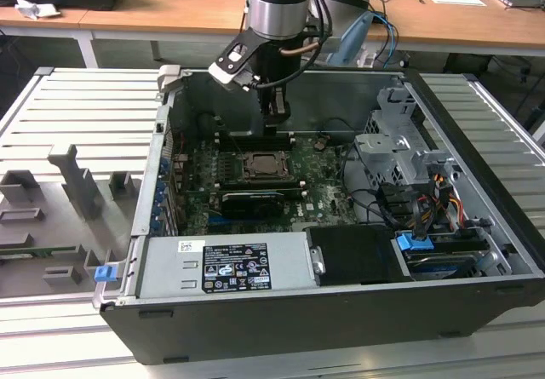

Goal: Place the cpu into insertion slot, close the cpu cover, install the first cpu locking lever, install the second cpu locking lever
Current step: 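Install the first cpu locking lever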

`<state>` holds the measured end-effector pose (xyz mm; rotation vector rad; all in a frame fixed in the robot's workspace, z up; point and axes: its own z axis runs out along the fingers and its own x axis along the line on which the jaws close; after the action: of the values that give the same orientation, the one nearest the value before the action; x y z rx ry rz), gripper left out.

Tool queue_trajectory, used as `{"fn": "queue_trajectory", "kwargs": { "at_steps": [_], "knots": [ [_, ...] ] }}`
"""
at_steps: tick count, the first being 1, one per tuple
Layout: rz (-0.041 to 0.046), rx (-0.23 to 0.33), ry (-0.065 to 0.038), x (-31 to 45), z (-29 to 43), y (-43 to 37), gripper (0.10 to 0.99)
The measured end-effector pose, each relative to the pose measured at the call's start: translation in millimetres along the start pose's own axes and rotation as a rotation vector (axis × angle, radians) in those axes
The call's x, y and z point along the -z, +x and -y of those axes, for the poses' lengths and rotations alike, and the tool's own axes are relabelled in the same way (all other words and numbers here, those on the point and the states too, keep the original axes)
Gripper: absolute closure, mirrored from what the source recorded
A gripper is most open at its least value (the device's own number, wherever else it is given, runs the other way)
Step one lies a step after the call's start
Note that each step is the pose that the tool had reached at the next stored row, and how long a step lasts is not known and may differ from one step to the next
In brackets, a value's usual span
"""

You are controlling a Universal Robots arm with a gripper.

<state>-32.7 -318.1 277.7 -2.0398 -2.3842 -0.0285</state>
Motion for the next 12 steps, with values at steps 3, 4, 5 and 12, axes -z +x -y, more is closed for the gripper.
{"fn": "queue_trajectory", "kwargs": {
  "at_steps": [3, 4, 5, 12],
  "knots": [
    [-0.0005, 0.033, 0.0, -0.1, 1.1, 0.2, 0.98],
    [-0.0006, 0.041, 0.0, -0.2, 1.7, 0.3, 0.98],
    [-0.0008, 0.063, 0.001, -0.2, 1.8, 0.3, 0.98],
    [-0.002, 0.174, 0.002, -0.2, 1.9, 0.3, 0.98]
  ]
}}
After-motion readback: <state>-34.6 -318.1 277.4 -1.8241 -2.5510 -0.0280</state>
